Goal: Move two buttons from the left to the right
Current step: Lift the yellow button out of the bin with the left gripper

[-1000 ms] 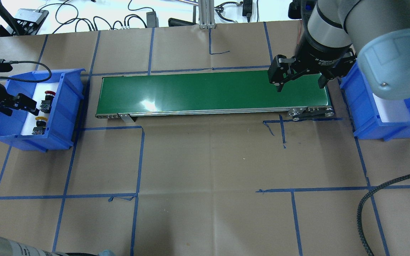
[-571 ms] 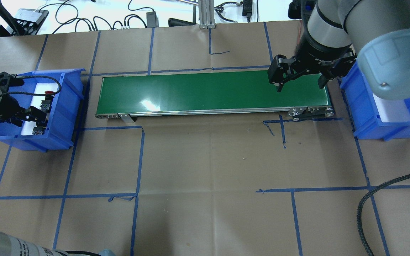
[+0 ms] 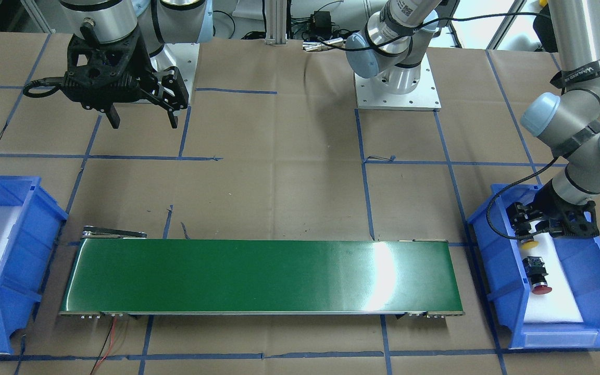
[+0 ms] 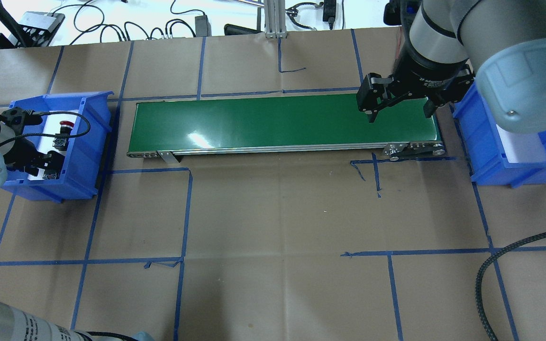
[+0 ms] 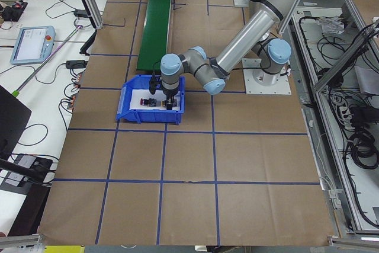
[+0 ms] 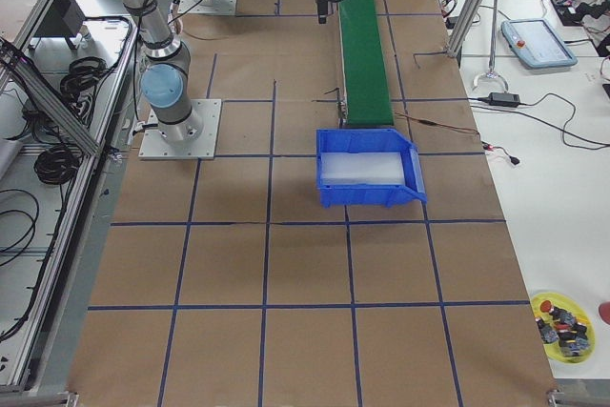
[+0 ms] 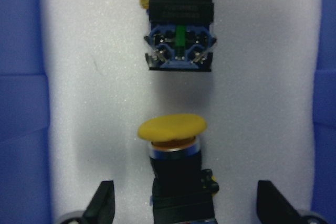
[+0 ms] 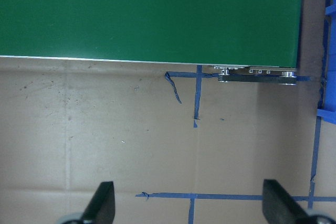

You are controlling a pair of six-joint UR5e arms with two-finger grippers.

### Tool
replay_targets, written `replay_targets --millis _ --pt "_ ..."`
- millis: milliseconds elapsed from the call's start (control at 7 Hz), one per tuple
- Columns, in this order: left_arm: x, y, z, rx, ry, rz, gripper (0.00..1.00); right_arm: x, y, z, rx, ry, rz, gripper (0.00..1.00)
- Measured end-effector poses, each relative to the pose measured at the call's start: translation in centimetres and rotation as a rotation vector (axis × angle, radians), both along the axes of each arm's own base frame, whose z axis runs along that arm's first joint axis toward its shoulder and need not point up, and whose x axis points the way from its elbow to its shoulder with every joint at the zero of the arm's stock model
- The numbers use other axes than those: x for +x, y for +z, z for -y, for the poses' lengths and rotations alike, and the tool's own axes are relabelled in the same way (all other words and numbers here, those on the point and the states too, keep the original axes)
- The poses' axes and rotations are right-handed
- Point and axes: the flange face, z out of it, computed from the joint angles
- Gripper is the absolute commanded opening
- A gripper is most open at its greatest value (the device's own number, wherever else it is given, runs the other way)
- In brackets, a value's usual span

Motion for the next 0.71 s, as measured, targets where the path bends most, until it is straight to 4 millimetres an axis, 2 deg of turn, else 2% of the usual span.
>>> replay_targets --millis 143,286,571,714 --pt "0.0 0.1 0.1 -0.001 0.006 0.002 0.10 0.0 0.0 0.0 0.001 0.000 -0.001 1.00" --pt "0.0 0.2 0.1 -0.003 0.018 0.003 0.01 0.0 0.0 0.0 0.001 0.001 -0.001 1.00" --pt "0.3 1.1 0.5 -0.018 0.027 0.011 0.00 0.1 0.0 0.0 0.001 0.001 0.000 1.00" --pt "0.6 2.6 1.0 -0.029 0.026 0.020 0.00 0.1 -0.1 0.0 0.001 0.002 0.000 1.00"
